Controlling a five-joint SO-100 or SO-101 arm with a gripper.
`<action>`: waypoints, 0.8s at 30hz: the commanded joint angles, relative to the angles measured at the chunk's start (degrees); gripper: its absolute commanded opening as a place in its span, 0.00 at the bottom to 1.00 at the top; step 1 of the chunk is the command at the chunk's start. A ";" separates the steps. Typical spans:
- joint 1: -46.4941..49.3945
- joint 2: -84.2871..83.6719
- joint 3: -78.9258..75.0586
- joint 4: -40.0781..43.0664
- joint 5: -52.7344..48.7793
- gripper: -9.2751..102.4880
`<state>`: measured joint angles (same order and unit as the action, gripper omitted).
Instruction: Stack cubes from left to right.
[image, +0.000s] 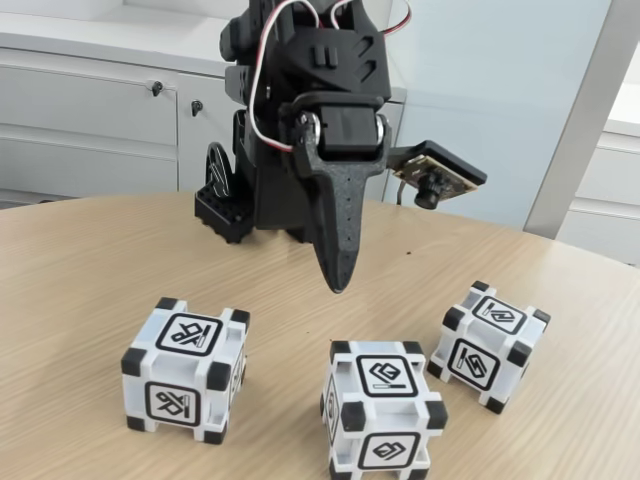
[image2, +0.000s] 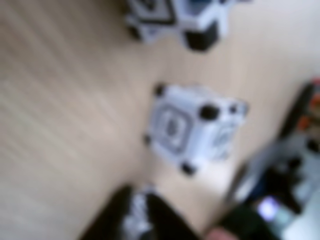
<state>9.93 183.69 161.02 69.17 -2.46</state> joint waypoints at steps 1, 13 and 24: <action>0.44 0.44 -0.97 -1.32 -2.29 0.08; -0.70 -7.82 -24.43 -3.16 9.49 0.14; -9.58 -52.21 -58.62 -2.11 6.15 0.30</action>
<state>2.11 141.24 110.92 66.53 5.27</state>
